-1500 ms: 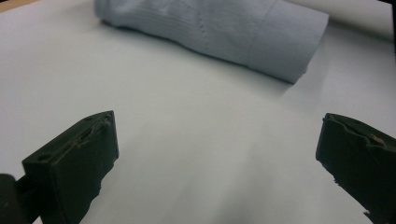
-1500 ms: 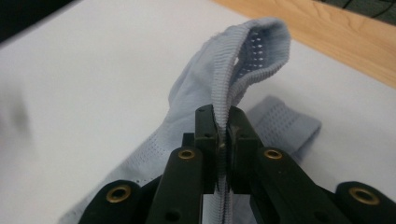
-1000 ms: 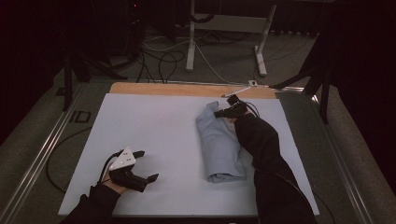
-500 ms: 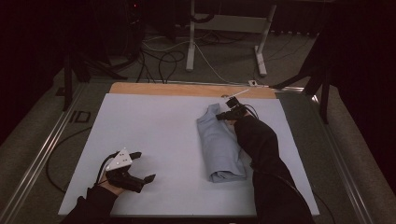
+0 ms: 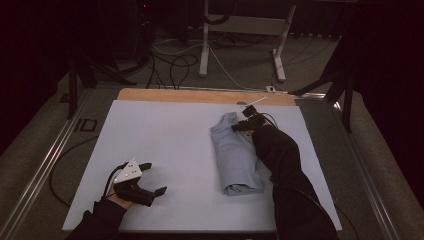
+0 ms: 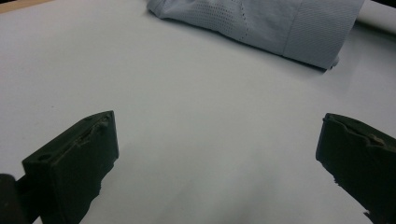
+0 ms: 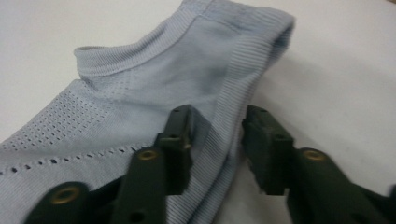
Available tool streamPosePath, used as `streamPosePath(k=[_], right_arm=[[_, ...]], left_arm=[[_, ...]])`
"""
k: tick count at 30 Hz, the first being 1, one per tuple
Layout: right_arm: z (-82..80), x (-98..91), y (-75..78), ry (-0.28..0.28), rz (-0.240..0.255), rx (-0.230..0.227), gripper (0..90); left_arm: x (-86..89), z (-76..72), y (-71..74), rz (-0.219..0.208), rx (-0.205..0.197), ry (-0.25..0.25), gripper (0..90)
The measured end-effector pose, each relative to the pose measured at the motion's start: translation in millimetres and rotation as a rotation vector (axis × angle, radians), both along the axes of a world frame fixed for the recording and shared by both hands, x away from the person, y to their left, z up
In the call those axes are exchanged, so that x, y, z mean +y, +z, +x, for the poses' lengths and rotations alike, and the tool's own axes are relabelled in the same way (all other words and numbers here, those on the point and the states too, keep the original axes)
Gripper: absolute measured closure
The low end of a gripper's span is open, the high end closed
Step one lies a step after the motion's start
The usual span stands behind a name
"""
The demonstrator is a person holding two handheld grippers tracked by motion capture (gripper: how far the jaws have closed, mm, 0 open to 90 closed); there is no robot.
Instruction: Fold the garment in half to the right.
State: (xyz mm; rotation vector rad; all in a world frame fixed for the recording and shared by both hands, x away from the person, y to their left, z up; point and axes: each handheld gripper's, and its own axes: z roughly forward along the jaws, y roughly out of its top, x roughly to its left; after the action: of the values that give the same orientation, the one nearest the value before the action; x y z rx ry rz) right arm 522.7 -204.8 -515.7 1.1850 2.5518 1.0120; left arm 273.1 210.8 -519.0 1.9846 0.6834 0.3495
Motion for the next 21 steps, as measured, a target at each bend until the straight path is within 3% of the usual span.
streamPosePath(k=[3, 5, 9, 11, 13, 14, 18, 21], right_arm=[[-1.2, -1.9, 6.4, -0.001, -0.013, -0.029, 55.5], [-4.0, -3.0, 23.8, -0.014, 0.001, -0.075, 54.8], [-5.4, 2.4, 44.1, -0.010, 0.032, -0.138, 70.7], [-5.2, 9.6, 47.5, 0.006, 0.046, -0.147, 78.5], [-4.5, 14.0, 47.1, 0.014, 0.045, -0.142, 83.2], [-2.1, 22.9, 42.5, 0.027, 0.018, -0.139, 90.0], [7.2, 32.8, 26.7, 0.006, -0.038, -0.113, 90.0], [13.6, 34.1, 17.5, -0.012, -0.050, -0.091, 90.0]], left_arm=[[-0.5, -0.5, 0.4, 0.000, -0.004, 0.001, 0.0], [0.2, 0.0, 0.8, 0.001, -0.008, 0.003, 0.0], [0.1, 0.0, 0.6, 0.001, -0.010, 0.006, 0.0], [-0.4, -0.2, 0.3, -0.001, -0.010, 0.005, 0.0], [-0.7, -0.3, 0.4, -0.001, -0.011, 0.005, 0.0], [-0.9, -0.3, 0.9, -0.002, -0.015, 0.004, 0.0], [-1.2, -1.1, 2.2, -0.011, -0.019, 0.000, 0.0], [-1.4, -0.4, 2.0, -0.018, -0.017, -0.001, 0.0]])
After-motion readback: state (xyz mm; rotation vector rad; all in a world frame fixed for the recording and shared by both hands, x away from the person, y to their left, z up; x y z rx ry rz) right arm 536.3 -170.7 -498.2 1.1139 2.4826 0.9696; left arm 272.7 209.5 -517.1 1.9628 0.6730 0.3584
